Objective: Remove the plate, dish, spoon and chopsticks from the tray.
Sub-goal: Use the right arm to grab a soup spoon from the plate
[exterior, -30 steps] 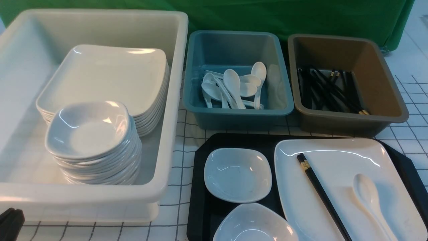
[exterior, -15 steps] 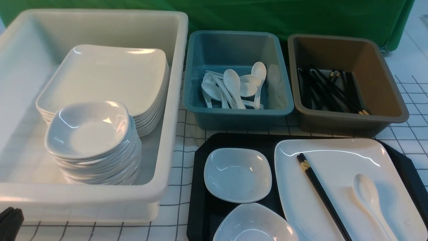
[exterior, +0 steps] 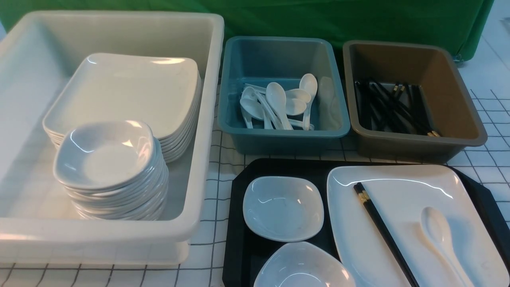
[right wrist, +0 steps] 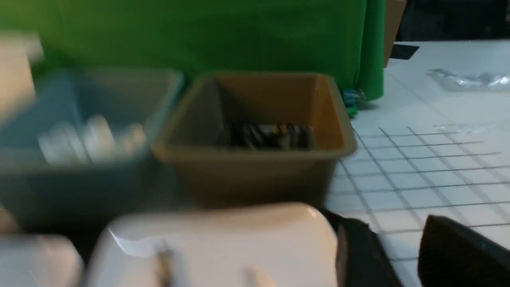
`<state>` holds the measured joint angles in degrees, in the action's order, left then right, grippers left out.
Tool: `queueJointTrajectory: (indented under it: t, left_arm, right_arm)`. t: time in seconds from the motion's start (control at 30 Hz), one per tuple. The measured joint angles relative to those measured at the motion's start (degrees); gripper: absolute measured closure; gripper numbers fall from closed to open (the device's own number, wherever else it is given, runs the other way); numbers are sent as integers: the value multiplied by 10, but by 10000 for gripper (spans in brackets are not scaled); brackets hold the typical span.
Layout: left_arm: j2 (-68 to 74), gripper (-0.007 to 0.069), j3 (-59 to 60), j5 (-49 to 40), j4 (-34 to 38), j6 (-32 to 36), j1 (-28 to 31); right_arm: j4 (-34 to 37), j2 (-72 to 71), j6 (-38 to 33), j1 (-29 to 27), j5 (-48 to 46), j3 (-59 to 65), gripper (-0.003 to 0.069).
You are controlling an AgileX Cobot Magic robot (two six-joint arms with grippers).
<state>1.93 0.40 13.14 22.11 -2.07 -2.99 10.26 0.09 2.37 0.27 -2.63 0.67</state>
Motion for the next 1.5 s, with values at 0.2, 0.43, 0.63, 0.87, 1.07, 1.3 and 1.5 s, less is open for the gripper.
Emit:
queueJointTrajectory:
  t: [0.2,0.43,0.63,0.87,1.07,1.3,1.5]
  left_arm:
    - [0,620,-1,199,-21,-146,0]
    - [51,620,-216,38,-91,-156,0]
    - [234,620,-406,-266,-180,-125,0]
    - [524,620,-554,-648,-139,26,0]
    - [632,624,-615,-721,-73,83,-34]
    - [644,636,-623,-698,-74,41,-247]
    - [666,637,-623,-670,-91,-18,-398]
  right_arm:
    - [44,0,260,0,78,0,419]
    - [38,0,333,7,147,-7,424]
    - [-28,69,260,50,-7,-150,571]
    - [-55,372,64,135,-330,-400,653]
    - [-110,592,-7,123,-491,-488,655]
    - [-121,770,-34,84,-503,-497,621]
    - [-106,867,-55,107,-495,-497,328]
